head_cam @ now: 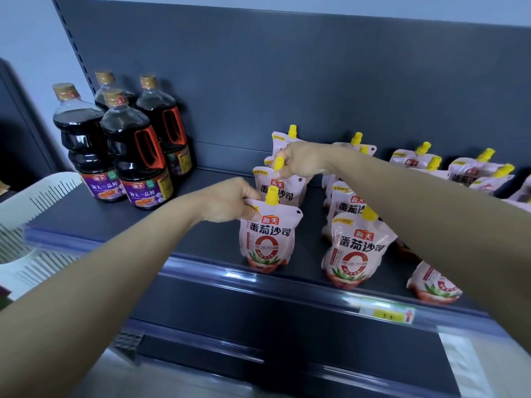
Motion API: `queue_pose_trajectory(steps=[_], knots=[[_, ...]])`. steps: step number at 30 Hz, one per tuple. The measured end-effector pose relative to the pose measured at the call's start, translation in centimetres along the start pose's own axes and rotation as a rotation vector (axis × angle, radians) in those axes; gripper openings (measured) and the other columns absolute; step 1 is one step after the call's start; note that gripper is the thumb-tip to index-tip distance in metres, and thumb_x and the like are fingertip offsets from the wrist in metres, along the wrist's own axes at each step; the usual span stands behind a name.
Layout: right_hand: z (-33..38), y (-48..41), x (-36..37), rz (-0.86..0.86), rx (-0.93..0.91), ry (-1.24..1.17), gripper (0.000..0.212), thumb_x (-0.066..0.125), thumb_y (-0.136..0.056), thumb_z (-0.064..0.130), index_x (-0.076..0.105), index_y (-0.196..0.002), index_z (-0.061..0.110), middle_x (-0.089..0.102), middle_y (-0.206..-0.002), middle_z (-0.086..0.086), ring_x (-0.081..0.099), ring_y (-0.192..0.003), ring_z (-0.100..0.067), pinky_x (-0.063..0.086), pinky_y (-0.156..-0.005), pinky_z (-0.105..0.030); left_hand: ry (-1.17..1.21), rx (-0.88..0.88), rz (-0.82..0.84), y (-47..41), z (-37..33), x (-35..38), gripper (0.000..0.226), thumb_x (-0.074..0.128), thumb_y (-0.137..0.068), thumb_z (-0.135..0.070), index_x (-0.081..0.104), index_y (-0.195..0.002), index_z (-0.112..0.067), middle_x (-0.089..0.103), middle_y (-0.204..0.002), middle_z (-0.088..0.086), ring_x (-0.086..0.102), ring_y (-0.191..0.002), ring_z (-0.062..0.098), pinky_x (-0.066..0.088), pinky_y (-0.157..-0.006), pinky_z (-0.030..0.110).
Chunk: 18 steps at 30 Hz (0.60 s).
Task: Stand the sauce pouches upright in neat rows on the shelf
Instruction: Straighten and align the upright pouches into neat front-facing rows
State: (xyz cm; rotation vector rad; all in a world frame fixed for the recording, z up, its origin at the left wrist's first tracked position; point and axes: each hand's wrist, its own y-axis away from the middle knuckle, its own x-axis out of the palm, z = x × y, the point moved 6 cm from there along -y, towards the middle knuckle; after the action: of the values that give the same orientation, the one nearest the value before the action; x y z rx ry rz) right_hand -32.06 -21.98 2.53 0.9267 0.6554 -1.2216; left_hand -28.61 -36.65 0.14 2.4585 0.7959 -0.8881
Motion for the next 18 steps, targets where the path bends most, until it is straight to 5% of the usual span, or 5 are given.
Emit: queue_pose_trajectory(steps=[4, 8, 11, 16, 18], knots=[[-0.1, 0.8, -1.2, 0.057, 0.03, 0.107, 0.015, 0.063, -0.088, 0.016, 0.062, -0.098, 0.006, 0.068, -0.099, -0.003, 0.062, -0.096, -0.028, 0.054, -0.084, -0.031, 0.024, 0.005, 0.01, 0.7, -0.1, -1.9, 0.033, 0.055, -0.083, 0.006, 0.07, -0.089, -0.022, 0.071, -0.086, -0.015, 0.062, -0.076, -0.008, 0.045, -0.071, 0.003], [-0.1, 1.8, -5.5, -0.013, 0.086, 0.12, 0.025, 0.056, -0.086, 0.001, 0.068, -0.107, 0.006, 0.071, -0.109, -0.016, 0.069, -0.102, -0.028, 0.056, -0.082, -0.028, 0.1, -0.011, -0.228, 0.1, 0.2, -5.6, 0.033, 0.05, -0.081, 0.012, 0.067, -0.087, -0.015, 0.069, -0.09, 0.006, 0.063, -0.082, 0.017, 0.05, -0.084, 0.028], [-0.5, 0.9, -7.5, -0.144, 0.105, 0.359, 0.029, 0.055, -0.085, 0.006, 0.065, -0.109, -0.006, 0.07, -0.095, -0.019, 0.067, -0.086, -0.035, 0.053, -0.079, -0.034, 0.025, -0.007, -0.368, -1.5, 0.1, -6.5, 0.019, 0.062, -0.082, -0.003, 0.063, -0.097, -0.016, 0.063, -0.089, -0.001, 0.057, -0.077, 0.015, 0.046, -0.071, 0.022], [-1.8, -1.9, -5.7, -0.039, 0.108, 0.408, 0.044, 0.065, -0.085, 0.02, 0.058, -0.12, -0.006, 0.065, -0.112, -0.024, 0.062, -0.091, -0.034, 0.052, -0.086, -0.038, -0.116, -0.048, -0.303, -5.6, 0.1, -5.1, 0.029, 0.073, -0.078, -0.02, 0.059, -0.102, -0.014, 0.057, -0.083, -0.01, 0.053, -0.072, 0.008, 0.04, -0.064, 0.019], [-2.2, -3.0, -4.9, 0.02, 0.081, 0.386, 0.029, 0.067, -0.084, 0.024, 0.064, -0.102, 0.001, 0.06, -0.093, -0.016, 0.057, -0.076, -0.028, 0.05, -0.07, -0.032, -0.128, -0.044, -0.274, -7.0, 0.2, -4.6, 0.024, 0.074, -0.076, -0.018, 0.064, -0.096, -0.01, 0.063, -0.083, -0.003, 0.057, -0.078, 0.014, 0.044, -0.07, 0.024]])
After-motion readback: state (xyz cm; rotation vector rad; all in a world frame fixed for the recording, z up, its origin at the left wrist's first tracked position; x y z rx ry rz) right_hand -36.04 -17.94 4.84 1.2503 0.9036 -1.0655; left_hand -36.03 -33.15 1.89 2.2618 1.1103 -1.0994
